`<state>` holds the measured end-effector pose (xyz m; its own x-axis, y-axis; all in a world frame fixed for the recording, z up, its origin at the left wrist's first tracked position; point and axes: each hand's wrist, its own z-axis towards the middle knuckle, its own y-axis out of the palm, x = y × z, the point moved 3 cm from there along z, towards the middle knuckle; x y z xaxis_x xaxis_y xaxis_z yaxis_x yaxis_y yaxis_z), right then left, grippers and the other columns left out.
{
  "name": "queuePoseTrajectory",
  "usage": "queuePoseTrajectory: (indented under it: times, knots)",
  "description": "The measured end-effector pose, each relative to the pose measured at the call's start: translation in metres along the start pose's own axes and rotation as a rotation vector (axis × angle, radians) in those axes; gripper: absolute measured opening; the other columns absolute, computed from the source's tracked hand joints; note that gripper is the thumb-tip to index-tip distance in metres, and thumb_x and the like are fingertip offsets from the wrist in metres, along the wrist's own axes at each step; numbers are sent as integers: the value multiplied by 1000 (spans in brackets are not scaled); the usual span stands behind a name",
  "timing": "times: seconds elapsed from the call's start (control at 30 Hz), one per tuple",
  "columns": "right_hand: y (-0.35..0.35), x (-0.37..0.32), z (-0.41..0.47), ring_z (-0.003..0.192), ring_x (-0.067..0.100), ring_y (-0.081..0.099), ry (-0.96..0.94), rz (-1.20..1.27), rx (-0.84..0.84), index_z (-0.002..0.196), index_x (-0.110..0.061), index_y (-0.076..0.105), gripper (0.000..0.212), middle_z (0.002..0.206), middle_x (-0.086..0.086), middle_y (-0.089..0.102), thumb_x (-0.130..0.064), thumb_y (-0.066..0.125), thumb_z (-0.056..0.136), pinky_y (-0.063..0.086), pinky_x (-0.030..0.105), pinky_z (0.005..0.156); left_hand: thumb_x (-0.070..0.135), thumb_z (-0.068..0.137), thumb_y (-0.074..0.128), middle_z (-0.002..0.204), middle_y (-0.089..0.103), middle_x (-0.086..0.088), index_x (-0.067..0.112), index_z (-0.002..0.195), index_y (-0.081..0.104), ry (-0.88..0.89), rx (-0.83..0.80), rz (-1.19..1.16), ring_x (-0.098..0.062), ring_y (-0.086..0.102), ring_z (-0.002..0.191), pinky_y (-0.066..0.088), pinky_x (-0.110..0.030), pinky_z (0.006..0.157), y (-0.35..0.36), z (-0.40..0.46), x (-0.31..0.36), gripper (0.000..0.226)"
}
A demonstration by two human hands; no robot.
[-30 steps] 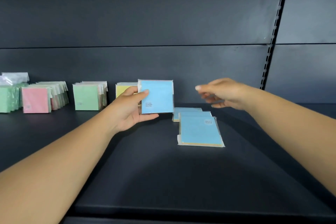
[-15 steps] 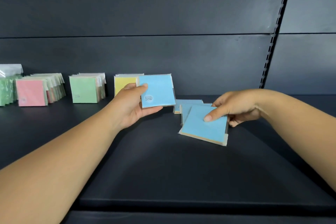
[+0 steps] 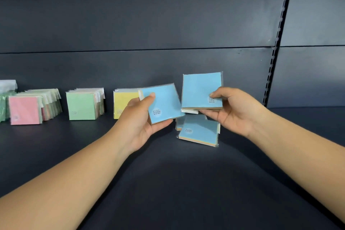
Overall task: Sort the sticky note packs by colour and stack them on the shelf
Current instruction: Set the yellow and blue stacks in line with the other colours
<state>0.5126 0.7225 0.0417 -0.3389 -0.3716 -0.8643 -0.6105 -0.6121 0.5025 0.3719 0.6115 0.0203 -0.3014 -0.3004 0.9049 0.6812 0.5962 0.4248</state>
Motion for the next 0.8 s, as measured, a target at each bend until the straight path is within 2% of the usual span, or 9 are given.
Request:
queuePoseTrajectory:
  times: [0.17, 0.3, 0.37, 0.4, 0.47, 0.5, 0.6, 0.7, 0.8]
  knots:
    - [12, 22, 5, 71, 21, 67, -78, -13, -6, 94, -2, 53, 13, 82, 12, 68, 7, 44, 90, 58, 27, 62, 0, 80, 64, 105, 66, -7, 16, 97, 48, 63, -101, 50, -23, 67, 92, 60, -34, 66, 10, -6, -5, 29]
    - [10, 28, 7, 70, 15, 62, -76, -268, 45, 80, -10, 53, 14, 81, 6, 67, 1, 54, 88, 54, 22, 62, -12, 78, 62, 99, 66, -5, 17, 93, 46, 99, -113, 60, -21, 68, 85, 60, -31, 66, 10, -6, -3, 37]
    - [3, 22, 9, 74, 13, 60, -122, -491, 83, 91, -14, 53, 15, 90, 2, 64, -4, 62, 84, 48, 25, 69, -11, 78, 61, 100, 66, -6, 17, 94, 47, 97, -136, 77, -20, 68, 82, 60, -30, 63, 10, -6, -1, 35]
    - [-1, 17, 10, 78, 12, 60, -163, -570, 85, 102, -17, 51, 27, 97, -3, 61, -6, 65, 82, 48, 27, 73, -10, 79, 62, 102, 66, -6, 17, 95, 47, 91, -155, 98, -20, 68, 82, 60, -29, 61, 10, -6, 0, 35]
    - [-6, 4, 9, 85, 10, 60, -225, -623, 37, 118, -25, 44, 46, 107, -11, 55, -8, 67, 81, 50, 29, 77, -7, 79, 62, 104, 66, -6, 17, 98, 47, 76, -204, 172, -20, 68, 81, 59, -28, 59, 9, -7, 1, 34]
    - [-7, -1, 7, 87, 10, 61, -201, -616, -18, 119, -25, 48, 43, 108, -10, 57, -10, 65, 83, 52, 28, 75, -5, 80, 63, 103, 66, -5, 18, 99, 48, 75, -228, 216, -19, 69, 81, 59, -28, 58, 10, -8, 1, 34]
    - [-12, -7, 2, 78, 10, 65, -58, -682, -110, 94, -18, 67, 11, 87, -3, 71, -14, 61, 86, 54, 21, 62, 0, 81, 64, 99, 67, -1, 19, 98, 49, 85, -246, 280, -16, 69, 79, 58, -27, 56, 11, -10, 0, 30]
    - [-14, -7, 1, 71, 8, 68, -20, -667, -82, 84, -17, 68, 5, 76, -4, 73, -16, 63, 85, 56, 22, 60, 7, 83, 63, 102, 66, -3, 16, 101, 49, 92, -185, 211, -17, 68, 84, 59, -29, 56, 11, -8, -1, 24]
    - [-5, -1, 1, 52, 8, 67, -70, -363, 0, 79, -11, 64, 7, 60, -3, 71, -12, 62, 86, 55, 19, 48, 10, 84, 62, 100, 69, -2, 15, 100, 51, 103, -169, 78, -17, 70, 85, 60, -32, 60, 13, -8, 1, 19]
